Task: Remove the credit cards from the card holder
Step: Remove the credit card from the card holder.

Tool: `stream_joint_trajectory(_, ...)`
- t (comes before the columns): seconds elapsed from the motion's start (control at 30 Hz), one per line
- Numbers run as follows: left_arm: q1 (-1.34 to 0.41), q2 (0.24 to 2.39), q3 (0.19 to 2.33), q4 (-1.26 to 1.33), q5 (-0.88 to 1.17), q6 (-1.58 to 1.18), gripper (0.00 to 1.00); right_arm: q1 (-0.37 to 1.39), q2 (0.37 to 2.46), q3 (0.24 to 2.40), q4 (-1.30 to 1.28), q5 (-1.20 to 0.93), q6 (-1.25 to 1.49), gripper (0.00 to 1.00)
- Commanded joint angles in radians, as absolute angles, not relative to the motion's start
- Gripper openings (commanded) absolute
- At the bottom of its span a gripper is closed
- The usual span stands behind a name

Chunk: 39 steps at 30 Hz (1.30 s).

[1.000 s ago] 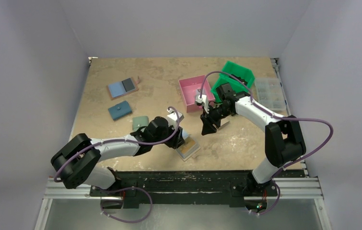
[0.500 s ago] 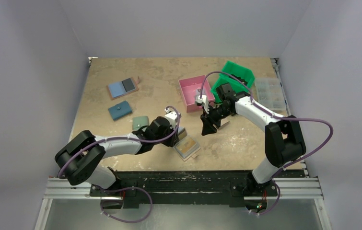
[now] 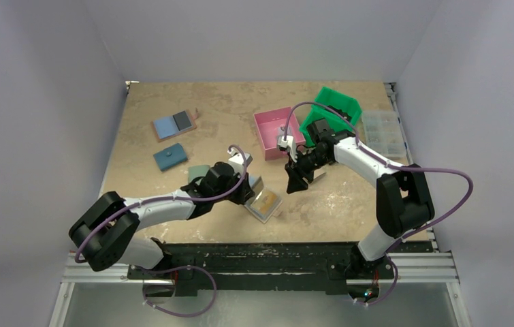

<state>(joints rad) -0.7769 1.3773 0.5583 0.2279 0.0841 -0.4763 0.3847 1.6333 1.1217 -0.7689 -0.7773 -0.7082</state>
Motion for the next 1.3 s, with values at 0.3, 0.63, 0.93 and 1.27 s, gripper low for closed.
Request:
stream_joint_trajectory(0.3,-0.772,1.436,0.581,0.235,0.083,-0.456,0.45,0.38,1.634,1.126,-0.785,-0.807,-0.732,0.52)
stream_joint_trajectory(0.63,-0.75,1.396,0.581,0.232,0.019,-0.484,0.34,0.38,1.635,1.124,-0.79,-0.804,-0.736,0.52)
stream_joint_trajectory(0.93,-0.705,1.364,0.53,0.307,0.095,-0.54,0.34,0.38,1.638,1.121,-0.793,-0.813,-0.736,0.52)
stream_joint_trajectory(1.27,-0.632,1.305,0.434,0.498,0.23,-0.625,0.0,0.392,1.634,1.121,-0.856,-0.933,-0.8,0.52)
